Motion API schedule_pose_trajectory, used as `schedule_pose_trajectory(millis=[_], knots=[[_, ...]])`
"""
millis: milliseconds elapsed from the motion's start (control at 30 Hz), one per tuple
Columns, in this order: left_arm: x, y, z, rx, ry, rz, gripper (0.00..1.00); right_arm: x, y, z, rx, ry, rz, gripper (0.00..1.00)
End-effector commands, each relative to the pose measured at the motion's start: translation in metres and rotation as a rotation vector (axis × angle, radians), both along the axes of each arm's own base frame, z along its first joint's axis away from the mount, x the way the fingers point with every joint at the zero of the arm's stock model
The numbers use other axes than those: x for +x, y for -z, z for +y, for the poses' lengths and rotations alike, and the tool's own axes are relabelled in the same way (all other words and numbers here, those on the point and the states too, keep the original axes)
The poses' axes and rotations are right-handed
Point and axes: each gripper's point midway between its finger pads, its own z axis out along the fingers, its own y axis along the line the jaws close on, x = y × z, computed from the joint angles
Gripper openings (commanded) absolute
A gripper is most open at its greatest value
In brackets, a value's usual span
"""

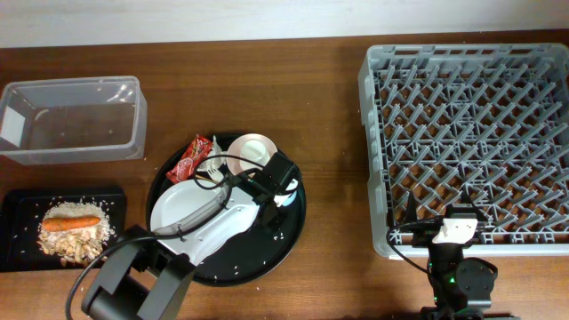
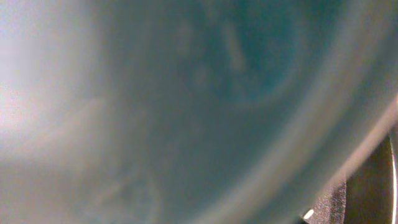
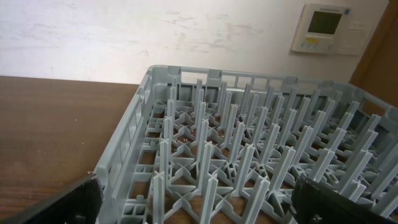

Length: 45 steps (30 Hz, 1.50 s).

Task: Sort waste into correct bins and load items into the dishwasher rack

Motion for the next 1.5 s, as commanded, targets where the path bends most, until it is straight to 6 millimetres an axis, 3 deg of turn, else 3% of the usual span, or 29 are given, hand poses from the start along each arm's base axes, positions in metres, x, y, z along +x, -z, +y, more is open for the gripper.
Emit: schedule_pose_trajectory(millis=[0, 500, 533, 733, 900, 1033, 1133, 1200, 1333, 1367, 1400, 1433, 1467], knots=[[-0.020, 0.016, 0.015, 0.054, -0.013, 0.074, 0.46, 0.000, 0.003, -0.003, -0.007, 0.016, 0.005, 0.99], [-0.015, 0.012, 0.011, 0.045, -0.012, 0.062, 0.26, 0.000, 0.003, -0.003, -0.007, 0.016, 0.005, 0.99], [-0.013, 0.009, 0.010, 0.045, -0.012, 0.061, 0.18, 0.000, 0.003, -0.003, -0.007, 0.016, 0.005, 0.99], [-0.007, -0.013, 0.005, 0.050, -0.013, 0.067, 0.13, 0.000, 0.003, -0.003, -0.007, 0.016, 0.005, 0.99], [0.000, -0.052, 0.000, 0.005, -0.013, 0.010, 0.14, 0.000, 0.003, -0.003, -0.007, 0.016, 0.005, 0.99], [0.006, -0.107, -0.004, -0.103, -0.013, -0.133, 0.13, 0.000, 0.003, -0.003, -0.007, 0.016, 0.005, 0.99], [0.012, -0.135, 0.008, -0.153, -0.053, -0.207, 0.13, 0.000, 0.003, -0.003, -0.007, 0.016, 0.005, 0.99], [0.026, -0.154, 0.035, -0.180, -0.147, -0.268, 0.13, 0.000, 0.003, -0.003, -0.007, 0.016, 0.005, 0.99], [0.070, -0.169, 0.138, -0.203, -0.565, -0.369, 0.14, 0.000, 0.003, -0.003, -0.007, 0.016, 0.005, 0.98], [0.080, -0.171, 0.180, -0.208, -0.732, -0.405, 0.14, 0.000, 0.003, -0.003, -0.007, 0.016, 0.005, 0.99], [0.082, -0.171, 0.199, -0.211, -0.808, -0.416, 0.14, 0.000, 0.003, -0.003, -0.007, 0.016, 0.005, 0.99], [0.078, -0.166, 0.261, -0.214, -1.080, -0.432, 0.15, 0.000, 0.003, -0.003, -0.007, 0.016, 0.005, 0.99], [0.067, -0.155, 0.304, -0.193, -1.240, -0.416, 0.15, 0.000, 0.003, -0.003, -0.007, 0.016, 0.005, 0.99]])
